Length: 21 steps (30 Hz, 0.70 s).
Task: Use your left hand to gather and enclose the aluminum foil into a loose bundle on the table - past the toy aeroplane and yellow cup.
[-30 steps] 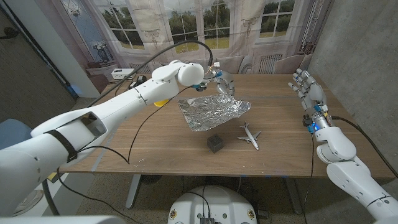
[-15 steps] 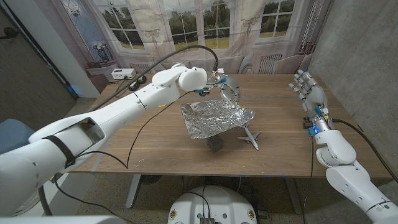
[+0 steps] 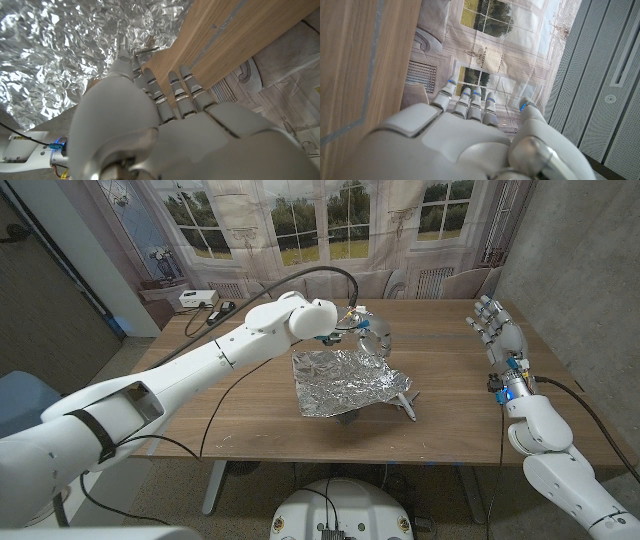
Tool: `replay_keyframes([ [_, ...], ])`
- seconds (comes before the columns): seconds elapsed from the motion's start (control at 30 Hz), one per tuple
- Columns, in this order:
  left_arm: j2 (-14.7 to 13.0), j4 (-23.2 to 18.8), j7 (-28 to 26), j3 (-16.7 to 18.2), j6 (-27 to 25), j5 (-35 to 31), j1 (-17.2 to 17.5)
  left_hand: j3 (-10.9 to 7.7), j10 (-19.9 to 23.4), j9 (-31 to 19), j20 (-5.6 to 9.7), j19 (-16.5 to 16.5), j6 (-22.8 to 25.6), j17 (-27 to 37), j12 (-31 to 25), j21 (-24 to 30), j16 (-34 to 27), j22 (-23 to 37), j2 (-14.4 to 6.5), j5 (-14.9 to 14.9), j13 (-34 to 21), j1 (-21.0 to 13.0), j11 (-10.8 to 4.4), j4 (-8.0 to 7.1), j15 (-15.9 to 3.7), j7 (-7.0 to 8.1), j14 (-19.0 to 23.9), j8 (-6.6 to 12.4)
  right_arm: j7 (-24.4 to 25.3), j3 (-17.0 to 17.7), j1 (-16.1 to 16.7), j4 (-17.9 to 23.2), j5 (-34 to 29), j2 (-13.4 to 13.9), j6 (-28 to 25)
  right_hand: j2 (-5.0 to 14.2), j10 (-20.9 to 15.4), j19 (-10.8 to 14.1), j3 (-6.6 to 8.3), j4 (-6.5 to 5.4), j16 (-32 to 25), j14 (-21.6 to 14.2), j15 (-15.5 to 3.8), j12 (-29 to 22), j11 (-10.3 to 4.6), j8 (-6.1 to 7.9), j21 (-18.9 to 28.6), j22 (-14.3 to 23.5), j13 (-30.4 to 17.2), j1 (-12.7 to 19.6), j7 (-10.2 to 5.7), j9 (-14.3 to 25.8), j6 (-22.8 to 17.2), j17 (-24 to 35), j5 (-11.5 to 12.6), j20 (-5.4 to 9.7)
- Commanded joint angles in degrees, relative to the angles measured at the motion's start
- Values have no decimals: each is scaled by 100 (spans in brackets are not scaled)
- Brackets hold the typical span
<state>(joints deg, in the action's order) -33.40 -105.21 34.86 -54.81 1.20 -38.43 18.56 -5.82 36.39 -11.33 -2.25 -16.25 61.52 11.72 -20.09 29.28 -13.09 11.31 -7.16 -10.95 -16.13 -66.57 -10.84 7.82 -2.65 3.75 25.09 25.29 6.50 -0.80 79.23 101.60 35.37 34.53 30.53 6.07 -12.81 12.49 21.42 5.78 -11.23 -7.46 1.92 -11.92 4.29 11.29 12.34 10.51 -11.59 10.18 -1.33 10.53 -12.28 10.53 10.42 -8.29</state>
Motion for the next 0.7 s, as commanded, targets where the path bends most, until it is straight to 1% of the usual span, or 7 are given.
replay_keyframes([
  [0.03,-38,-172,149,18,-49,-404,251,-45,45,-115,-4,-9,400,8,25,24,26,15,44,-2,-8,-23,-1,20,-872,-5,-11,375,-71,-48,-4,-27,9,-28,15,-21,-49,44,15,-7,-20,-50,11,-2,15,-20,8,22,-12,-23,8,18,-59,22,12,29],
  [0.37,43,-30,151,-29,1,-688,298,-58,58,-86,-5,-1,414,7,38,24,32,13,59,1,-17,-11,-7,21,-870,1,-20,358,-50,-61,-23,-35,-2,-21,-13,-22,-49,42,17,-7,-18,-53,8,0,13,-20,6,22,-12,-29,4,18,-63,22,13,30],
  [0.7,164,225,332,-107,134,-613,229,-75,57,-59,-5,12,426,6,59,23,38,12,73,1,-27,-4,11,25,-864,10,-29,338,-27,-61,-23,-54,-9,-41,4,-23,-47,42,20,-9,-16,-55,8,3,17,-19,5,22,-13,-38,1,18,-66,22,13,26],
])
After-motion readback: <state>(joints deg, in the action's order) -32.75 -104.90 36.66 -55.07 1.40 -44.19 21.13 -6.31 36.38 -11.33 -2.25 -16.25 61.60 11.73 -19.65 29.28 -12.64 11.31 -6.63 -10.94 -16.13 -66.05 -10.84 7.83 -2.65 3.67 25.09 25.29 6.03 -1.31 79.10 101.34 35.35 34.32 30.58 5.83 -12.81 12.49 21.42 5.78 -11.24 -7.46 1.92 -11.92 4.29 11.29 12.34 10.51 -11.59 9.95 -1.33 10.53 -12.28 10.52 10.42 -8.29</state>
